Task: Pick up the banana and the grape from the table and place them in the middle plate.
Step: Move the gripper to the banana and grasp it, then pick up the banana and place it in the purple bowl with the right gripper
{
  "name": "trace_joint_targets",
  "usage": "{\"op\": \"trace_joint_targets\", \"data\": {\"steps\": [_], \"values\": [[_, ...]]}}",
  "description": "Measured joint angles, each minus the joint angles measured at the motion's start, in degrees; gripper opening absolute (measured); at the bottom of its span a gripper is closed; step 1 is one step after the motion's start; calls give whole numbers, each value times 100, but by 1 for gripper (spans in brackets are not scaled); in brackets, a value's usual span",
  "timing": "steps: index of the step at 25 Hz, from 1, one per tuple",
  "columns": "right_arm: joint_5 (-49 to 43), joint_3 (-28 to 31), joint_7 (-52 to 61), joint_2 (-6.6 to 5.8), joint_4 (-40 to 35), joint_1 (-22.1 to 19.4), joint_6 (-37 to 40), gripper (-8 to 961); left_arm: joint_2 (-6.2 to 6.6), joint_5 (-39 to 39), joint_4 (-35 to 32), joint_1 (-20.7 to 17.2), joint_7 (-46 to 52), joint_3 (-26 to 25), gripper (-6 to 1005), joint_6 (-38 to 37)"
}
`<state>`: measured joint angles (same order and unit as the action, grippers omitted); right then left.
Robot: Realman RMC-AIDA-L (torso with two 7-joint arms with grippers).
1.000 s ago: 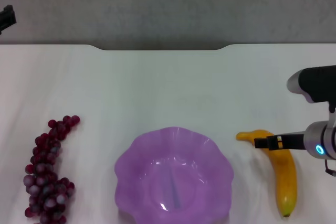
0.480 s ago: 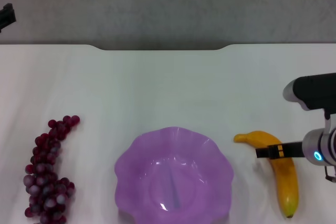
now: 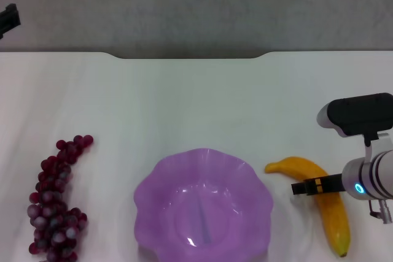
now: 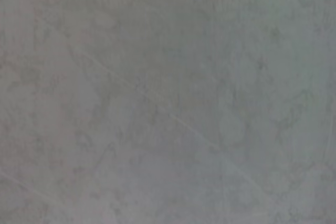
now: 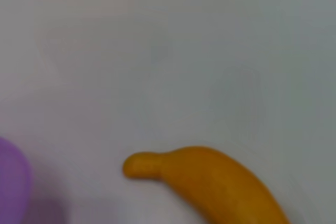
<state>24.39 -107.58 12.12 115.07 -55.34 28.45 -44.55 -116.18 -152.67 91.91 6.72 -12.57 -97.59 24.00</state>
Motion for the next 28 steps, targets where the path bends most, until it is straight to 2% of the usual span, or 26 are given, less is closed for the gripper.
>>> {"op": "trace_joint_targets", "data": {"steps": [4, 15, 19, 22, 28], "values": [[95, -3, -30, -8, -75, -72, 107, 838, 0, 0, 0, -35, 0, -14, 874, 0], [26, -65, -62, -17, -255, -175, 136, 518, 0, 0, 0, -48, 0, -10, 874, 0], [-47, 17, -62, -23, -343, -273, 185, 518, 0, 0, 10, -80, 0, -4, 874, 0], [-343, 284, -62, -27, -782, -513, 95, 518, 0, 0, 22, -128, 0, -5, 874, -1], [-1143, 722, -143, -20, -2439, -1063, -576, 518, 0, 0, 86, -140, 5, 25, 874, 2]]}}
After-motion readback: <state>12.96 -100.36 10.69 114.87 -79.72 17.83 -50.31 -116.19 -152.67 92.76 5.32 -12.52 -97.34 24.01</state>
